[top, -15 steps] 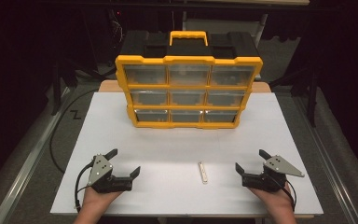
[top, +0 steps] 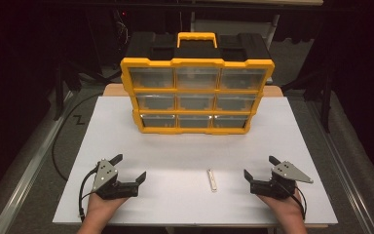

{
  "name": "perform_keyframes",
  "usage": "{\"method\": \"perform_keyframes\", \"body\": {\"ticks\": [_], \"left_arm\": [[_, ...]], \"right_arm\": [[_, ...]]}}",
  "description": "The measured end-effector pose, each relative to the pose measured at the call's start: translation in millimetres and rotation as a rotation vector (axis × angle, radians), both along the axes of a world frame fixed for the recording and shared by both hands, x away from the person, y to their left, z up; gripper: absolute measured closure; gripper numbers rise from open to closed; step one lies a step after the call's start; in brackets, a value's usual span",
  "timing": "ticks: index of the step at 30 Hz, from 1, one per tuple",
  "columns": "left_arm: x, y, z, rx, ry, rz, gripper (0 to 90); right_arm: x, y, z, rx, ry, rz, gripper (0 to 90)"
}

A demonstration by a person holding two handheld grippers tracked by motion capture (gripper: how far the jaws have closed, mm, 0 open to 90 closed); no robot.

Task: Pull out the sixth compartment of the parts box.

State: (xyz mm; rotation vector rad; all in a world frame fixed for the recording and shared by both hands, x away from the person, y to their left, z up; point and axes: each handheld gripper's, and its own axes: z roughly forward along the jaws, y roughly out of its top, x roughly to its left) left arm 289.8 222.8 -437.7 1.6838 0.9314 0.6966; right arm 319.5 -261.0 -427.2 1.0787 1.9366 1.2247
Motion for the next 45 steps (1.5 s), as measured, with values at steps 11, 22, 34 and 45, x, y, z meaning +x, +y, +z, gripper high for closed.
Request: {"method": "perform_keyframes", "body": {"ticks": [11,22,34,45], "left_arm": [[5.5,-2.5,-4.2,-0.018,-0.003,0.020,0.2],[3.7,4.3,-0.1,-0.035,-0.010,0.030,0.2],[1.9,9.3,2.6,-0.031,-0.017,0.052,0.2],[3.0,6.7,1.7,-0.021,0.000,0.049,0.2]], "right_arm": [[7.3,1.3,-1.6,-0.009,-0.009,-0.014,0.9],[26.1,11.0,8.1,-0.022,-0.048,-0.022,0.9],[54.4,19.3,8.3,-0.045,-0.051,-0.042,0.9],[78.4,24.2,7.1,-0.077,-0.060,-0.072,1.0]]}}
